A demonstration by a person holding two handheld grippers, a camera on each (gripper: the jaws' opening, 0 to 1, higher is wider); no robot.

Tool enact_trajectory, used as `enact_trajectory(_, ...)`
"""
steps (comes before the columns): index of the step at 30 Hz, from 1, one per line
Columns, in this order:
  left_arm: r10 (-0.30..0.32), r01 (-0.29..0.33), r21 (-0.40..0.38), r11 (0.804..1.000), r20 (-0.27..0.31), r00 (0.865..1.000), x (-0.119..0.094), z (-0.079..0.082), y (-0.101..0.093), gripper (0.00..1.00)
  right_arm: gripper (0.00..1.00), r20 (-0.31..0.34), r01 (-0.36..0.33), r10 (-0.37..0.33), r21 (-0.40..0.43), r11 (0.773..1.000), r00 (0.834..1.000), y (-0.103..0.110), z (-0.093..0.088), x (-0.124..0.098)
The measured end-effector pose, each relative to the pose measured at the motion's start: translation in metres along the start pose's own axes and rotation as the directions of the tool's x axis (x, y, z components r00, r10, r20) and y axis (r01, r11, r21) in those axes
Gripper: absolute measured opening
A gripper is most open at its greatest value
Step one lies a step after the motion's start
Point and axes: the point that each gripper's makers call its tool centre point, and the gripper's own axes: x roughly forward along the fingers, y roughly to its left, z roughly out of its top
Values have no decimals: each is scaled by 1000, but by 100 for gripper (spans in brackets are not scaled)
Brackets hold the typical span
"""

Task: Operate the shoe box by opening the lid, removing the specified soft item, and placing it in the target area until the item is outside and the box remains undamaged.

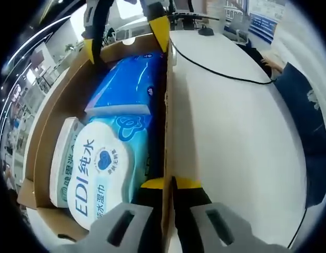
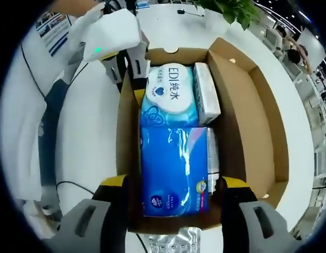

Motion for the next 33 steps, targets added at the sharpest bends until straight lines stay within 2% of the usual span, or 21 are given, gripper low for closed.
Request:
enact_trajectory(9, 1, -1, -1, 1000, 2, 1000, 0, 1, 0, 1, 71, -21, -37, 37, -14, 999, 999, 1, 2, 19)
enact_trajectory(13, 0, 0, 1, 1000, 3, 1000, 0, 1, 1, 1, 67, -35, -54, 52, -53, 997, 998, 3, 1, 28)
enact_trajectory(18, 0, 0, 1, 1000, 4, 1000, 0, 2, 1, 1, 68, -60, -54, 50, -61, 997, 997, 1, -2, 34)
enact_trajectory(20, 1, -1, 1, 1000, 5, 1000, -1, 2, 1, 1, 68, -87, -56, 48, -89, 995, 995, 0, -5, 38)
enact_trajectory(24, 2, -2, 0, 1000, 7, 1000, -1, 2, 1, 1, 70, -90, -61, 54, -77, 995, 995, 0, -4, 45)
enact_trajectory(33, 3, -3, -2, 1000, 10, 1000, 0, 1, 0, 1, 69, -127, -64, 53, -84, 994, 990, 4, -4, 46)
